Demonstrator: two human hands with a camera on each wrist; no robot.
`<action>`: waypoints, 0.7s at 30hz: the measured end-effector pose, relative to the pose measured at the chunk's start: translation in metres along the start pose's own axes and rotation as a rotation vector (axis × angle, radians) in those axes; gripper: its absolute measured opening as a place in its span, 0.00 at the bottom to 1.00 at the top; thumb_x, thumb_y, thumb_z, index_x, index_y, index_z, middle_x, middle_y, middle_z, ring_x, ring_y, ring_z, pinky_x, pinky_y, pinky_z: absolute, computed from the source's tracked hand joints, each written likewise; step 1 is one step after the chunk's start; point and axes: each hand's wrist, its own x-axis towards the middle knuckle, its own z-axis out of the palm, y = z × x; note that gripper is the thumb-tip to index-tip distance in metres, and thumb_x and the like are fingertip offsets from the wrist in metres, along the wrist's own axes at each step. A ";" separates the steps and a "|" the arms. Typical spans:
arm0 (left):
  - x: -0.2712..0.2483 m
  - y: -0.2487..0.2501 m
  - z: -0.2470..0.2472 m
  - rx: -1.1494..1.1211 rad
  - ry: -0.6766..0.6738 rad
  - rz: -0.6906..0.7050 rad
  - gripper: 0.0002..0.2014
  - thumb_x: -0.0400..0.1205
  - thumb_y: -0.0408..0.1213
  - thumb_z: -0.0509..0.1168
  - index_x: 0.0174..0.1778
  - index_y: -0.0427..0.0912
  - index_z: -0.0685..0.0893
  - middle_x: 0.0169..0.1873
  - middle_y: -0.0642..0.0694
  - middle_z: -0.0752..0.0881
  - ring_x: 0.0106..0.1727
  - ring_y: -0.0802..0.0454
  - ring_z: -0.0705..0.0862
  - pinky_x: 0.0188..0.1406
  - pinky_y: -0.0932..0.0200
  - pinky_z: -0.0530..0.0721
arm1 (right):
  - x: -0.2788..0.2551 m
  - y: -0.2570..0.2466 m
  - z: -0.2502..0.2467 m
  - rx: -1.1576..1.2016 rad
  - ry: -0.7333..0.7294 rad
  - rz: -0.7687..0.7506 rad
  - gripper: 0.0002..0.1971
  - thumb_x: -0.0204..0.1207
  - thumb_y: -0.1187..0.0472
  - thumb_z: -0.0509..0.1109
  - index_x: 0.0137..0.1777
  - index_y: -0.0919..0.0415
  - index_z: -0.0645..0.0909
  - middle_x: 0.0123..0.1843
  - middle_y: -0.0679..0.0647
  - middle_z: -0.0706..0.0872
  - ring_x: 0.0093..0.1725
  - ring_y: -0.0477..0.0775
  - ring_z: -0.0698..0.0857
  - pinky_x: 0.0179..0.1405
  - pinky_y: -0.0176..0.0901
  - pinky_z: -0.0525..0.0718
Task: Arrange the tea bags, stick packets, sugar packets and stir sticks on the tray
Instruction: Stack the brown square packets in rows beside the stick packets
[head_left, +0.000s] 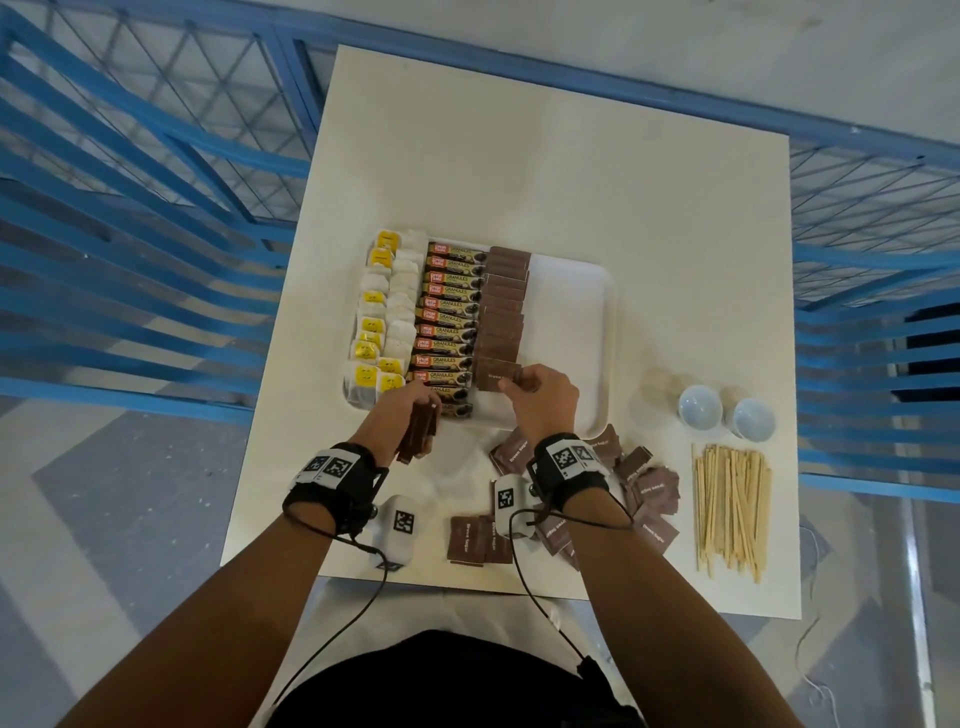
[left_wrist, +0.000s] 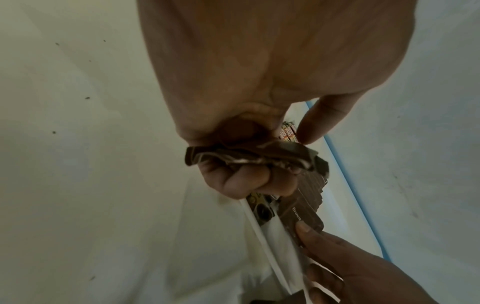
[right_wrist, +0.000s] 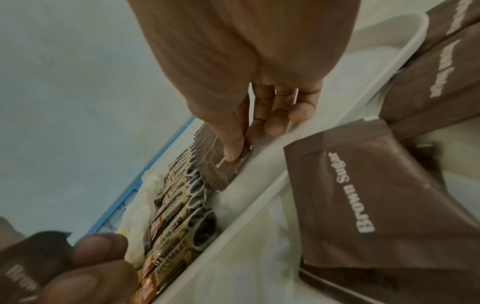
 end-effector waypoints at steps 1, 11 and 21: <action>0.001 0.000 0.000 -0.011 0.017 -0.005 0.10 0.72 0.43 0.63 0.39 0.39 0.83 0.31 0.39 0.82 0.24 0.44 0.79 0.28 0.57 0.73 | 0.000 0.000 0.000 0.003 0.002 -0.001 0.08 0.73 0.52 0.80 0.45 0.55 0.87 0.37 0.44 0.88 0.40 0.46 0.86 0.42 0.35 0.82; 0.006 -0.002 0.003 0.062 0.064 0.035 0.08 0.83 0.25 0.61 0.44 0.36 0.85 0.32 0.37 0.87 0.26 0.41 0.83 0.32 0.53 0.79 | -0.004 -0.004 -0.003 0.028 0.009 0.014 0.15 0.70 0.50 0.83 0.50 0.54 0.84 0.38 0.42 0.88 0.40 0.37 0.84 0.35 0.25 0.72; 0.004 -0.004 0.005 0.072 0.073 0.072 0.07 0.85 0.23 0.61 0.47 0.34 0.84 0.35 0.36 0.87 0.25 0.41 0.85 0.28 0.55 0.83 | -0.009 -0.007 -0.006 0.045 0.002 0.031 0.18 0.71 0.50 0.82 0.55 0.52 0.80 0.40 0.45 0.88 0.42 0.38 0.79 0.35 0.26 0.67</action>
